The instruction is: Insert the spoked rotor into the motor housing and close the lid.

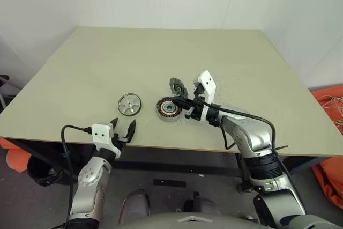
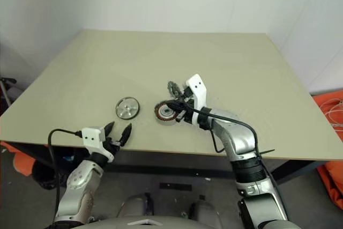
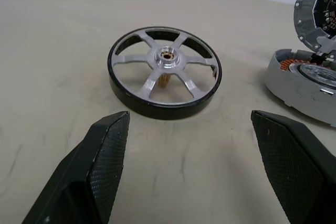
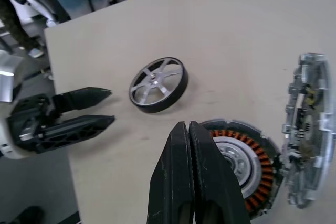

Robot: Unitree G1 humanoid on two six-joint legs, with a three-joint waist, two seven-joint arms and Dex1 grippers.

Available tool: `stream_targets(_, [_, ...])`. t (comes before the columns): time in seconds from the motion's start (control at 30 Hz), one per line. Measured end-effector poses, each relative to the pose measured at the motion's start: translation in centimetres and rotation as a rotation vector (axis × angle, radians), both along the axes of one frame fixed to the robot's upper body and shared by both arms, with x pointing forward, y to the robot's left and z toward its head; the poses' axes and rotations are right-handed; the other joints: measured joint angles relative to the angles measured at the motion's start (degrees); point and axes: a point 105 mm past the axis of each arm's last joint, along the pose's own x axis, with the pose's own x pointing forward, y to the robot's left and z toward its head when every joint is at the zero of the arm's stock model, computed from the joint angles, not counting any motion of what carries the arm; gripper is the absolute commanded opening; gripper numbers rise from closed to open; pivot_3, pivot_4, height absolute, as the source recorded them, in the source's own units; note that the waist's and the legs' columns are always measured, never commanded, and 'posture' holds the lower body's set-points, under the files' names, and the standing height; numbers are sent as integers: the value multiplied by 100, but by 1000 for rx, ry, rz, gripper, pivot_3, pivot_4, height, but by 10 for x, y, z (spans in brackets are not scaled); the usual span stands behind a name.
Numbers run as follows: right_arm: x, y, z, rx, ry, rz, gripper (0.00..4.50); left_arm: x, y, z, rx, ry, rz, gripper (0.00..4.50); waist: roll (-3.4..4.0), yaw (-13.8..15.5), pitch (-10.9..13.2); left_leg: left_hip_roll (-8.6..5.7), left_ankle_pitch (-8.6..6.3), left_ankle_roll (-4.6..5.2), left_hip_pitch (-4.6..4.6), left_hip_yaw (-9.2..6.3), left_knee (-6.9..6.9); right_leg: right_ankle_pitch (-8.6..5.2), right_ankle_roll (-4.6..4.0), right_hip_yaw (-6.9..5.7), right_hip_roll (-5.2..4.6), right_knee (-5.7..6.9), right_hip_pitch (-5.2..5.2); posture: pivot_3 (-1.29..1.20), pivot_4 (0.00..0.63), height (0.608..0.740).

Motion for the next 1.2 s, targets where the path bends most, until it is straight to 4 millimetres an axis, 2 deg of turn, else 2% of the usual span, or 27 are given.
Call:
stream_targets(0.17, [-5, -3, 0, 2, 29, 26, 44, 2, 0, 0, -90, 48, -7, 3929, 0, 10, 0, -1, 1, -1, 1, 0, 2, 0, 0, 0, -1, 1, 2, 0, 0, 740])
stream_targets(0.33, [-6, -10, 1, -3, 34, 20, 44, 9, 2, 7, -258, 100, 0, 3929, 1, 15, 0, -1, 1, -1, 2, 0, 7, 0, 0, 0, 0, 2, 4, 0, 0, 740])
stream_targets(0.37, [-7, -11, 0, -4, 34, 18, 0, 10, 2, 9, -299, 111, 4, 4275, 0, 14, 0, -1, 1, -1, 1, 0, 7, 0, 0, 0, 0, 2, 4, 0, 0, 740])
stream_targets(0.4, [-7, -12, 0, -4, 36, 16, 0, 11, 2, 11, -329, 120, 5, 4422, 0, 13, 0, -1, 1, -1, 0, 0, 7, 0, 0, 0, 0, 2, 4, 0, 0, 740])
stream_targets(0.5, [-9, -13, -4, -4, 47, 9, 0, 16, 4, 19, -409, 140, 12, 4485, 0, 8, -1, 0, 1, -1, -3, 0, 7, 1, -1, 0, 1, 2, 0, 0, 0, 740])
stream_targets(0.87, [-7, -16, -7, -12, 55, -24, 0, 31, 31, 37, -517, 207, 143, 4485, -1, 8, -1, -1, 1, 0, -4, -1, 14, 0, 1, 0, 1, 0, 4, 0, 0, 740])
stream_targets(1.2, [-6, -16, -7, -11, 54, -41, 0, 44, 15, 38, -536, 297, 98, 4485, -2, 12, -1, -2, 4, -5, -9, -2, 15, 1, 1, 0, 2, 0, 0, 0, 0, 740])
